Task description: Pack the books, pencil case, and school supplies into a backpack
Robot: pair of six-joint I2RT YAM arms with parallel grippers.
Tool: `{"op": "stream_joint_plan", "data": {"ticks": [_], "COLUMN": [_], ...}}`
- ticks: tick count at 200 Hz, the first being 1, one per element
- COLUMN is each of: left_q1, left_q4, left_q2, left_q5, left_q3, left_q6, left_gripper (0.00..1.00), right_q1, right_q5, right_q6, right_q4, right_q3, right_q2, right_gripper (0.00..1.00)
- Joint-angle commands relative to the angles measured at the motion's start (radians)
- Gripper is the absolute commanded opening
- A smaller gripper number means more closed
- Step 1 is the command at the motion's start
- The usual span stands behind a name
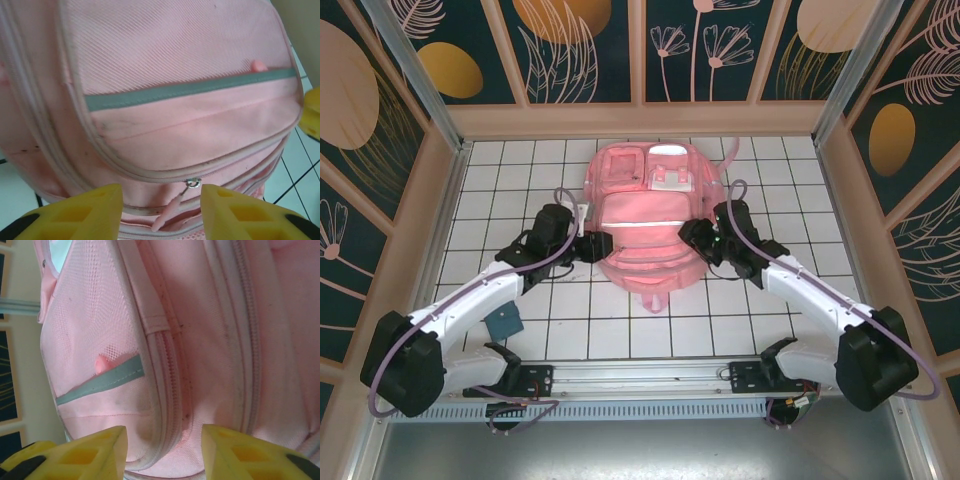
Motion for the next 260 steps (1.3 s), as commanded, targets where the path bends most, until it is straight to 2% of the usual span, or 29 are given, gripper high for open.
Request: {"op": "stream_joint_plan", "data": {"ticks": [1,30,55,79,138,181,260], "left_q1": [-0.026,-0.032,-0.036,-0.037,-0.038,-0.037,-0.037], "left_q4": [-0.019,-0.018,0.000,0.010,0.028,0.015,0.065], "left_q2": [0.037,0.080,0.119,0.144,0.132,0.109,0.114], "left_q5": [-0.008,-0.004,0.059,0.071,0.083,0.033,0.088], "left_q3": [0.001,0.017,0.029,0.034,0.024,0.022,0.034], "left_q6": [0.063,0.086,0.102,0.109,0.110,0.113,0.104], "left_gripper": [0.45,0.43,0.42,0.38,0.15,0.03,0.00], "right_q1": [-0.006,-0.006,-0.007,-0.007,-0.008,-0.008,-0.009], "right_q5": [-0.053,-0.050,-0.051,-0.051,-0.022,-0.047,-0.168], "right_q6": [-0.024,-0.038,-0.045,-0.048,-0.043,-0.023,0.082], "right_q4": [0.052,0.043,0.039,0.035,0.025,0.060,0.190], "right_q3": [0.048,0.064,0.075,0.080,0.092,0.081,-0.017], "right_q2": [0.020,0.025,0.028,0.033,0.033,0.001,-0.066], "right_gripper": [0.38,0.35,0.34,0.33,0.29,0.42,0.41]}}
